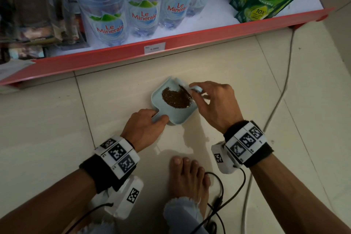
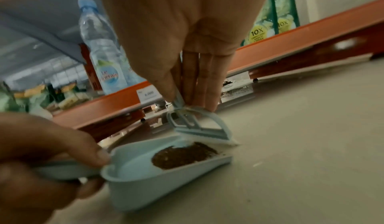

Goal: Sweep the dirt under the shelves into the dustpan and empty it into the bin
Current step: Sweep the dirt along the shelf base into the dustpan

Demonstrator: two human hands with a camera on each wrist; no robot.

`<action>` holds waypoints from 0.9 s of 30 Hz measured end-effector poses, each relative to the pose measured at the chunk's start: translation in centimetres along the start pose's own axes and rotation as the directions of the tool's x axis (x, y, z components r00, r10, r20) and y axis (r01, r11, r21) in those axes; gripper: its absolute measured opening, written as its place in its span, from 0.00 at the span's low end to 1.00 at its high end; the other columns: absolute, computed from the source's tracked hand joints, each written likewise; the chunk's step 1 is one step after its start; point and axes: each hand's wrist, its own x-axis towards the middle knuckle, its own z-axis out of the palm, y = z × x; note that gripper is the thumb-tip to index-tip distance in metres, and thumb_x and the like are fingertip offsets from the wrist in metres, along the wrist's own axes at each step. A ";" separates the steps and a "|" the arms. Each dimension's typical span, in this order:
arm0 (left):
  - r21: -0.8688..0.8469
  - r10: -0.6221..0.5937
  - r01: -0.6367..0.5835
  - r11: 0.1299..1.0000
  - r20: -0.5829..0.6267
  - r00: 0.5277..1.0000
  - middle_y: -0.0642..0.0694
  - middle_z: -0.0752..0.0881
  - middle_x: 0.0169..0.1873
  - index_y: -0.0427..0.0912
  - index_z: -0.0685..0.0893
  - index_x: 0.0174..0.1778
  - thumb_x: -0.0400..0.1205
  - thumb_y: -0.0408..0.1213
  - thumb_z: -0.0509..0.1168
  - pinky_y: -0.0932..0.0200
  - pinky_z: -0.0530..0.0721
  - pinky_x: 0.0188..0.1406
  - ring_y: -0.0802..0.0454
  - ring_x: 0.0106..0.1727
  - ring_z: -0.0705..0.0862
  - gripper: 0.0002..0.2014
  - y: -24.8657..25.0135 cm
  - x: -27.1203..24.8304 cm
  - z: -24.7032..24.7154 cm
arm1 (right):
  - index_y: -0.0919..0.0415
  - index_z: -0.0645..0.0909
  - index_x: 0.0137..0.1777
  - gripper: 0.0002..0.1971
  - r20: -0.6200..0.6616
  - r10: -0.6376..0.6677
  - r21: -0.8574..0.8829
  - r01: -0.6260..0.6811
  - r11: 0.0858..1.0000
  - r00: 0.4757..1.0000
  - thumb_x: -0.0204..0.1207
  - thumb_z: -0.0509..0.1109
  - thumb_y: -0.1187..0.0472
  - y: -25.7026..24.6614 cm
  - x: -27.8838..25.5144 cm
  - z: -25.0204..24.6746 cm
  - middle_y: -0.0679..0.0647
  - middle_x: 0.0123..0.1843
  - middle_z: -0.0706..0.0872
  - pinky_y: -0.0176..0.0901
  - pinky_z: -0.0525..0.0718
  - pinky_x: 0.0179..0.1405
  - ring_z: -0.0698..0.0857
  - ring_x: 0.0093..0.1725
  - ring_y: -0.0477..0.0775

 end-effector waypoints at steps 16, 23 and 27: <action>0.007 -0.065 0.065 0.998 0.043 0.997 0.40 0.86 0.37 0.40 0.83 0.35 0.79 0.55 0.62 0.42 0.86 0.51 0.36 0.47 0.86 0.20 0.8 -1.0 -0.7 | 0.56 0.88 0.57 0.11 -0.087 0.036 -0.136 -0.048 0.990 0.996 0.84 0.65 0.55 -0.2 -0.4 0.3 0.52 0.44 0.91 0.50 0.87 0.33 0.88 0.36 0.55; 0.010 -0.079 0.079 0.997 0.040 0.996 0.36 0.88 0.44 0.46 0.78 0.32 0.77 0.58 0.61 0.42 0.86 0.54 0.35 0.51 0.86 0.19 1.1 -1.2 -0.9 | 0.58 0.89 0.57 0.09 -0.255 0.105 0.191 -0.057 0.980 0.961 0.82 0.70 0.57 -0.9 -0.8 0.7 0.49 0.52 0.93 0.42 0.91 0.37 0.91 0.42 0.44; 0.013 -0.078 0.078 0.997 0.034 0.996 0.41 0.86 0.39 0.45 0.79 0.32 0.82 0.51 0.63 0.42 0.86 0.53 0.36 0.49 0.86 0.17 1.1 -1.3 -0.9 | 0.55 0.89 0.58 0.10 -0.273 0.091 0.009 -0.092 0.996 0.958 0.83 0.69 0.55 0.0 -0.1 -0.1 0.49 0.51 0.93 0.52 0.89 0.35 0.90 0.41 0.50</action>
